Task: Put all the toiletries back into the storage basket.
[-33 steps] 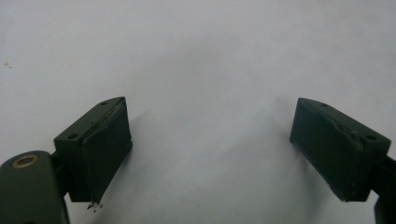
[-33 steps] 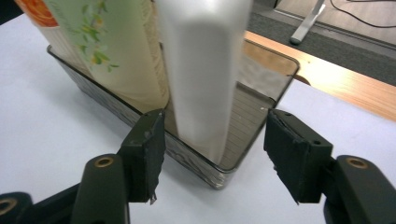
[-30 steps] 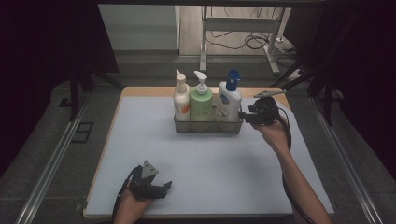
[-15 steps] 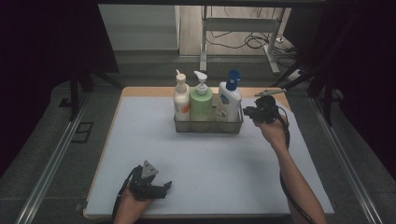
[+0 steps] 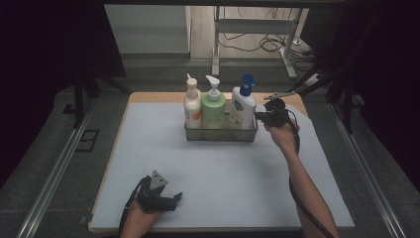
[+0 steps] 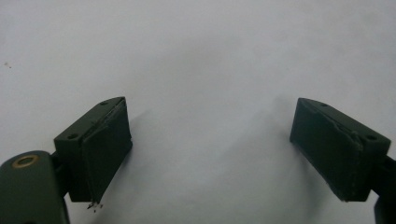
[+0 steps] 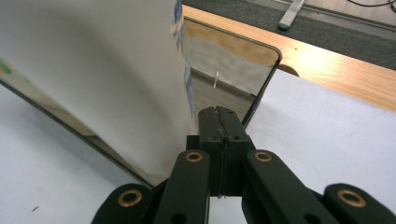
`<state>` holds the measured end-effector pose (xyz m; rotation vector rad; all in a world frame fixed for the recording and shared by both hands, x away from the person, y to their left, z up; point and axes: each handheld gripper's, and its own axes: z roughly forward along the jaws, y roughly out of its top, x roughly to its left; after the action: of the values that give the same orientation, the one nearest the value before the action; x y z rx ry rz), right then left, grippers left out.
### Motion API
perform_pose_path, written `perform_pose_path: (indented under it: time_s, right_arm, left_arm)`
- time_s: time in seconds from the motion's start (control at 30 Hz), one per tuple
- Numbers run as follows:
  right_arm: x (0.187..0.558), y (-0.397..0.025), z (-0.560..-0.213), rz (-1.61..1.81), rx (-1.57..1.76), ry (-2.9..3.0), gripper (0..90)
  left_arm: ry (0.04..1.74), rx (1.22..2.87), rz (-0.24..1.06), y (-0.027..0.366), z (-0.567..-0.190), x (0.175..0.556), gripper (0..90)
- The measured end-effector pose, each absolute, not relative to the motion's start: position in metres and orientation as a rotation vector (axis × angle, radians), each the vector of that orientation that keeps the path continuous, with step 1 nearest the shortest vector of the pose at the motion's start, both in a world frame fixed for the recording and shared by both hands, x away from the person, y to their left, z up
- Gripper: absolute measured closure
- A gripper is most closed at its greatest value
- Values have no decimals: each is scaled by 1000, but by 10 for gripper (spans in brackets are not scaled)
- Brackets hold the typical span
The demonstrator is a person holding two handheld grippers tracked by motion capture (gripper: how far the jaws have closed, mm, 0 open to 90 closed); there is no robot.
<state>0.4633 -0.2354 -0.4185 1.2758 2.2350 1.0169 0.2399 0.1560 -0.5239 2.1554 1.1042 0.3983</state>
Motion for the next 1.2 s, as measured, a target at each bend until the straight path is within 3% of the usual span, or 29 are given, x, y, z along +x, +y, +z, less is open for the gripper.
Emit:
perform_pose_path:
  time_s: [1.2]
  right_arm:
    - [490,-220,-452,1010,1325,2342,895]
  left_arm:
    - [1106,2153,396,156,-524,240,121]
